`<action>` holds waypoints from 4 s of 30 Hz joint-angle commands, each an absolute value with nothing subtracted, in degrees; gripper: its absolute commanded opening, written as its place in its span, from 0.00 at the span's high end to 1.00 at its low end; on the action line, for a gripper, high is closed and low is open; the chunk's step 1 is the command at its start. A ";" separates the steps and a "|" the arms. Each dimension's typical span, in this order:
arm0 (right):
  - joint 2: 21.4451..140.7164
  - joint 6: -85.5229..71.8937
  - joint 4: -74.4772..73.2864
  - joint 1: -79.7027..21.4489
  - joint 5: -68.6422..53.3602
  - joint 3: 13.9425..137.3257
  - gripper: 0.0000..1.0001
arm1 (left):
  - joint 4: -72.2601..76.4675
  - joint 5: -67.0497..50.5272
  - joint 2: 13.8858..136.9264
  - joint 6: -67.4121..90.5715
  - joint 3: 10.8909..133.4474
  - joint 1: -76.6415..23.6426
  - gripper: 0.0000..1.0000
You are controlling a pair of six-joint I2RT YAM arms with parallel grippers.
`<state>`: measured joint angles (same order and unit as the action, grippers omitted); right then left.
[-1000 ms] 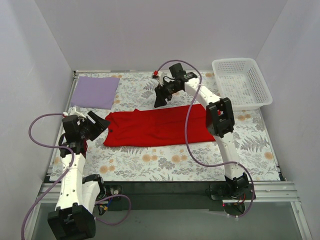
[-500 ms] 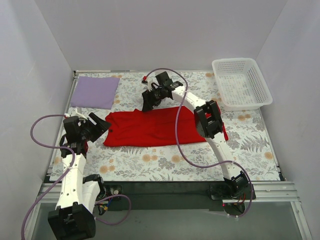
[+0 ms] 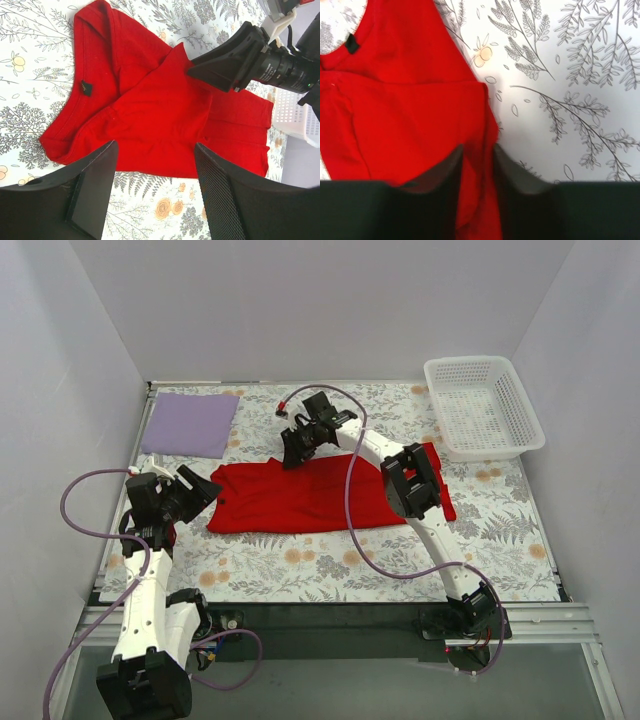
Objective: Fold and stack the t-shirts
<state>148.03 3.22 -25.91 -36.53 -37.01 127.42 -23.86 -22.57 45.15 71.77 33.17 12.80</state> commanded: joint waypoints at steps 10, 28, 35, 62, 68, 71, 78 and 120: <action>143.27 1.41 -26.98 -29.36 -32.09 123.67 0.99 | -22.41 -23.99 44.03 71.19 32.52 12.57 0.39; 126.32 16.86 -25.05 -19.78 -23.73 112.78 0.30 | -16.19 -36.21 55.44 76.54 29.02 10.99 0.44; 104.91 31.35 -28.83 -19.69 -37.34 94.77 0.29 | -4.75 -27.79 61.94 88.50 26.62 -2.34 0.46; 57.04 46.85 -21.80 -0.53 -54.14 37.88 0.03 | 3.96 -20.13 79.80 90.26 33.13 -11.07 0.46; 57.39 46.67 -21.80 -0.62 -54.23 38.14 0.02 | 4.31 -20.04 81.47 90.18 33.84 -11.51 0.46; 57.57 46.67 -21.97 0.95 -54.32 38.14 0.02 | 4.57 -19.86 82.00 90.18 33.84 -11.60 0.46; 58.01 46.58 -21.88 1.32 -54.40 38.14 0.02 | 4.83 -18.37 83.76 91.05 34.63 -11.78 0.47; 58.62 46.76 -22.15 2.90 -54.41 38.41 0.02 | -12.74 -6.07 118.56 100.73 69.61 -15.56 0.87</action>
